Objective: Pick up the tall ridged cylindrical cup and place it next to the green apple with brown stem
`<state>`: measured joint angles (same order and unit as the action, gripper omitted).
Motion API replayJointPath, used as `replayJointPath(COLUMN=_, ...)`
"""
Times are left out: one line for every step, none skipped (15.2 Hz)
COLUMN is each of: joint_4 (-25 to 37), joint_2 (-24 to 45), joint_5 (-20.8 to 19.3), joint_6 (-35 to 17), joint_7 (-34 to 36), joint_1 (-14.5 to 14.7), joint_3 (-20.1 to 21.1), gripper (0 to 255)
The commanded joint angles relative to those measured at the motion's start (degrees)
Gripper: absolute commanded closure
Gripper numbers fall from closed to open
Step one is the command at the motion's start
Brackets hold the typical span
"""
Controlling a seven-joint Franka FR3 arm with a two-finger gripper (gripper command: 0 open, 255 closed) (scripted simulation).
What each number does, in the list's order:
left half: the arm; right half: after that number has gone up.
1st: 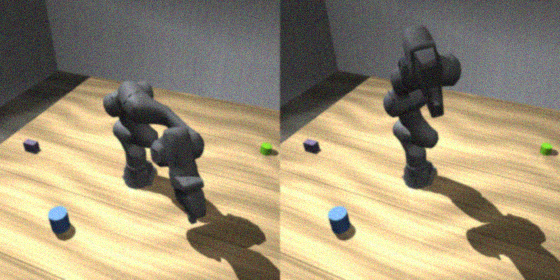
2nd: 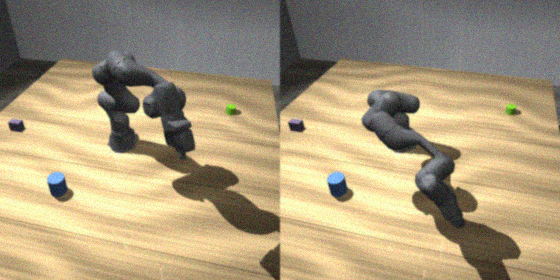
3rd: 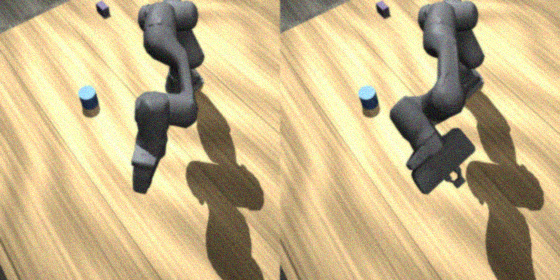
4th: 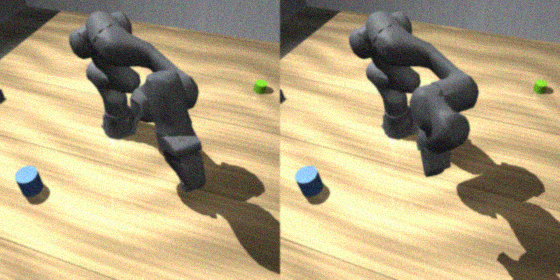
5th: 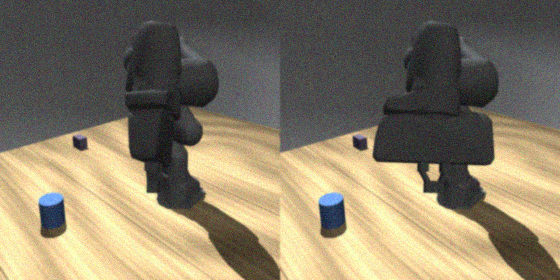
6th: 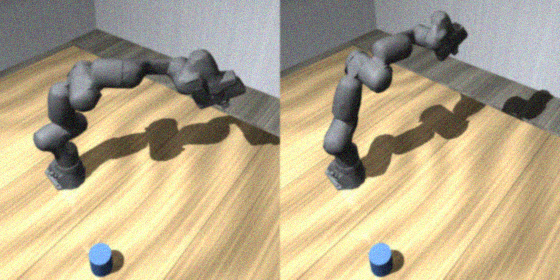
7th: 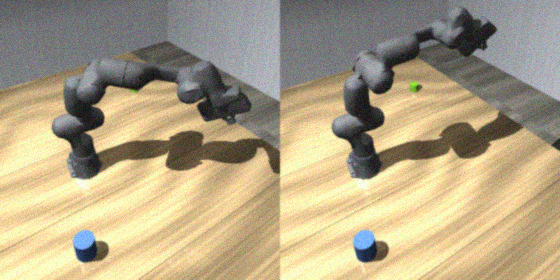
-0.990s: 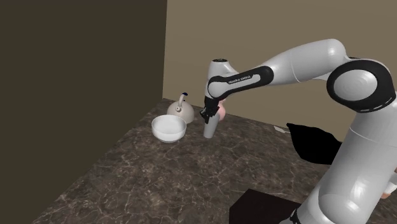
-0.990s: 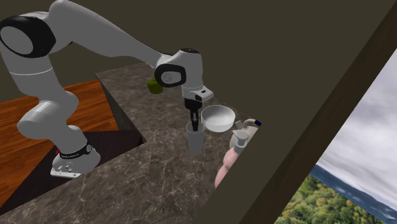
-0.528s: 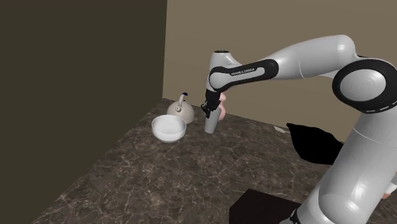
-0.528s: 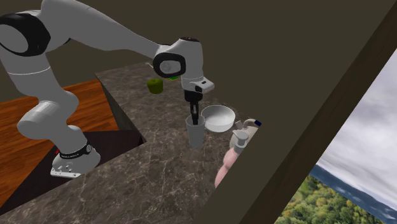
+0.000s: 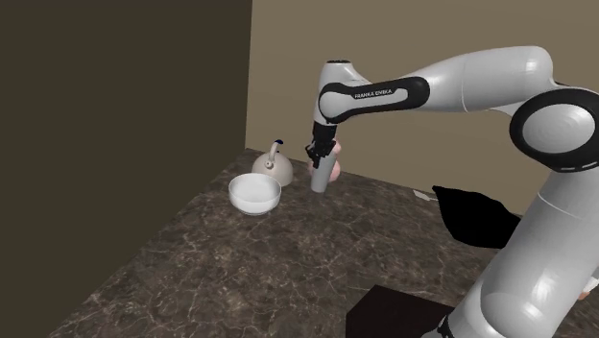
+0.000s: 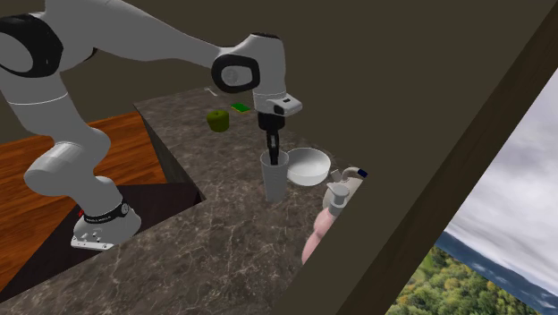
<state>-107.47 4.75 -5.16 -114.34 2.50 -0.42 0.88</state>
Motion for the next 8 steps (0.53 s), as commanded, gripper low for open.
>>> replayJointPath(joint_4=1.19, joint_2=-0.20, joint_5=0.05, joint_6=1.42, joint_7=0.00, joint_1=0.08, joint_3=0.07, gripper=255)
replayJointPath(joint_4=1.80, joint_2=-0.34, joint_5=0.08, joint_6=2.16, joint_7=-0.06, joint_1=0.08, joint_3=0.07, gripper=255)
replayJointPath(joint_4=2.41, joint_2=-0.46, joint_5=0.11, joint_6=2.90, joint_7=-0.12, joint_1=0.09, joint_3=0.08, gripper=255)
replayJointPath(joint_4=3.04, joint_2=-0.58, joint_5=0.13, joint_6=3.64, joint_7=-0.18, joint_1=0.09, joint_3=0.09, gripper=255)
replayJointPath(joint_4=3.69, joint_2=-0.68, joint_5=0.16, joint_6=4.39, joint_7=-0.24, joint_1=0.10, joint_3=0.09, gripper=255)
replayJointPath(joint_4=4.35, joint_2=-0.77, joint_5=0.18, joint_6=5.13, joint_7=-0.30, joint_1=0.10, joint_3=0.10, gripper=255)
replayJointPath(joint_4=5.02, joint_2=-0.84, joint_5=0.21, joint_6=5.88, joint_7=-0.36, joint_1=0.11, joint_3=0.10, gripper=255)
replayJointPath(joint_4=5.71, joint_2=-0.91, joint_5=0.23, joint_6=6.64, joint_7=-0.42, joint_1=0.11, joint_3=0.11, gripper=255)
